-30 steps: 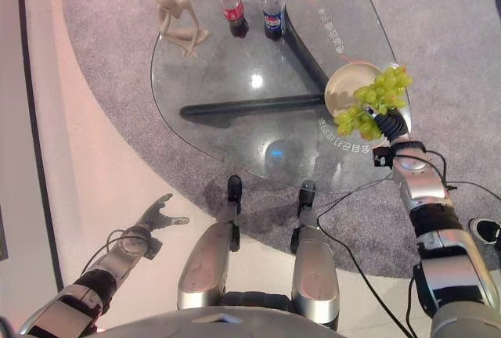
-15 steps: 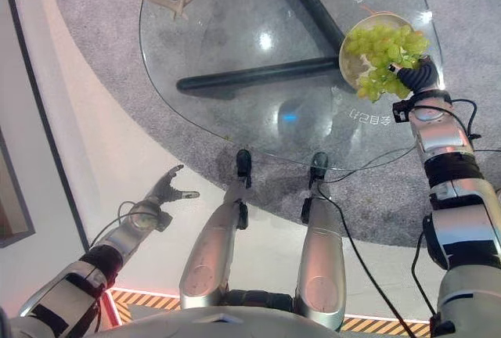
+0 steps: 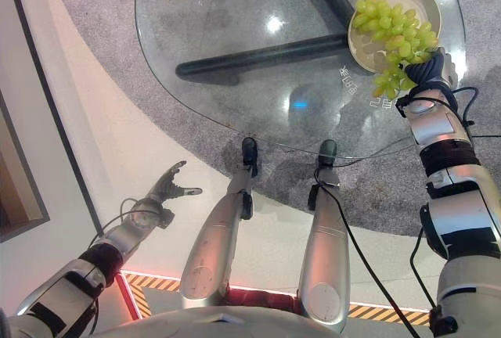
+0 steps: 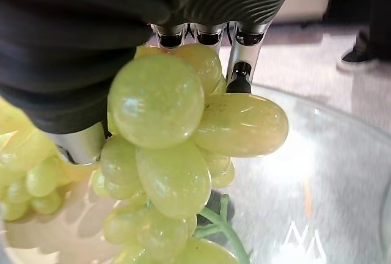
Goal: Pick up fruits into the plate
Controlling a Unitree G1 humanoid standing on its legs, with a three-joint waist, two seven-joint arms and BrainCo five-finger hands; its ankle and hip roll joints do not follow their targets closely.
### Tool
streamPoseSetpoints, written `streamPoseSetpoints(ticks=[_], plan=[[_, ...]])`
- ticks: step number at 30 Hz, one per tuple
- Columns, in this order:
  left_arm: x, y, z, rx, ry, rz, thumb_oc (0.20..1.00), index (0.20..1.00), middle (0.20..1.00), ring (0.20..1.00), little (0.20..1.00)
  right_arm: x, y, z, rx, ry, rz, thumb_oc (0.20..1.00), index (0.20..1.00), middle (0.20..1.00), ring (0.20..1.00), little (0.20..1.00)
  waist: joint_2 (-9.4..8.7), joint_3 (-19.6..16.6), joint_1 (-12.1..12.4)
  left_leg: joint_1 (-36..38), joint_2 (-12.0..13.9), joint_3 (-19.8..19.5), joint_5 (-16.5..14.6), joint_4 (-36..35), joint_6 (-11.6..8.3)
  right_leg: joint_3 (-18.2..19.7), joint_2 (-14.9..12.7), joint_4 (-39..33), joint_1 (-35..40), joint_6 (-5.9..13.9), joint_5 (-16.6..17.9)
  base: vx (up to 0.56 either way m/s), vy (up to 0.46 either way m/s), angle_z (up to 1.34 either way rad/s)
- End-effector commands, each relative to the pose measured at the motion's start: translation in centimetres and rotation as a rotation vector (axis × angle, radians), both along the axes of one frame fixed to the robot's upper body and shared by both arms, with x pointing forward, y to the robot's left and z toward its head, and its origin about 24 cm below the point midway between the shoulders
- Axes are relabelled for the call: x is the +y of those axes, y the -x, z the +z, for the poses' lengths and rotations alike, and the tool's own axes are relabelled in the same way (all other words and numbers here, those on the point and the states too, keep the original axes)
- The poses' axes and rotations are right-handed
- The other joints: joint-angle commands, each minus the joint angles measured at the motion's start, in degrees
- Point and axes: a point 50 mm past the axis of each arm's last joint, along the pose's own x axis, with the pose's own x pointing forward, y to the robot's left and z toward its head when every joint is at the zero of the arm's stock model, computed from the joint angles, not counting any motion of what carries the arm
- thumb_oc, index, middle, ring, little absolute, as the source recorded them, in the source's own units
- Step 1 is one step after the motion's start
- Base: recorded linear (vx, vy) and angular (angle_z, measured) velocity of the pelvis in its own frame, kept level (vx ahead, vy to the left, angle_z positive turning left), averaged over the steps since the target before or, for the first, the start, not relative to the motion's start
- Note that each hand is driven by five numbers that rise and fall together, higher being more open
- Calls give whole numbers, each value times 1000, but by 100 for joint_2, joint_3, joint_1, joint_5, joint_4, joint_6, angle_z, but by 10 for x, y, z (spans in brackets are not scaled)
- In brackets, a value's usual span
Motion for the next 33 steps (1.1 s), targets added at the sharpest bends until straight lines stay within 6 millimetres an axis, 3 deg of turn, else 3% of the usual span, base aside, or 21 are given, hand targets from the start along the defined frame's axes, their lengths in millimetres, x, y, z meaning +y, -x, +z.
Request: streamPoseSetpoints(ticks=[1,3,4,5,27,33], plan=[[-15,7,-8,9,51,-9,1000,1000,1000,1000,1000,-10,6,36,-118,170,-111,200,200,200,200,200,337,-198,-2,-167,-501,-25,-1041,901,245,-458,406,-221,211,-212,-192,0,0,0],[-16,7,-9,8,54,-10,1000,1000,1000,1000,1000,-9,6,40,-141,177,-127,200,200,200,200,200,344,-198,8,-198,-511,-27,-1042,913,249,-459,401,-207,180,-207,-192,-10,18,3],[-17,7,-9,9,56,-10,1000,1000,1000,1000,1000,-9,6,40,-148,179,-134,464,464,464,464,464,344,-198,10,-202,-512,-24,-1040,912,251,-458,402,-206,176,-206,-191,0,0,0],[-17,7,-9,12,58,-10,1000,1000,1000,1000,1000,-8,6,40,-159,182,-141,1000,1000,1000,1000,1000,343,-198,11,-202,-513,-22,-1038,909,254,-457,405,-205,175,-206,-190,0,0,0],[-14,10,-12,37,75,-1,1000,1000,1000,1000,1000,8,6,50,-297,215,-81,1000,1000,1000,1000,1000,195,-198,0,83,-487,-3,-1101,875,282,-478,462,-203,428,-216,-221,0,0,0],[-8,15,-17,59,79,20,1000,1000,1000,1000,1000,18,8,39,-339,148,-9,1000,1000,1000,1000,1000,50,-198,-35,388,-432,-7,-1153,826,282,-480,513,-220,731,-242,-274,0,0,0]])
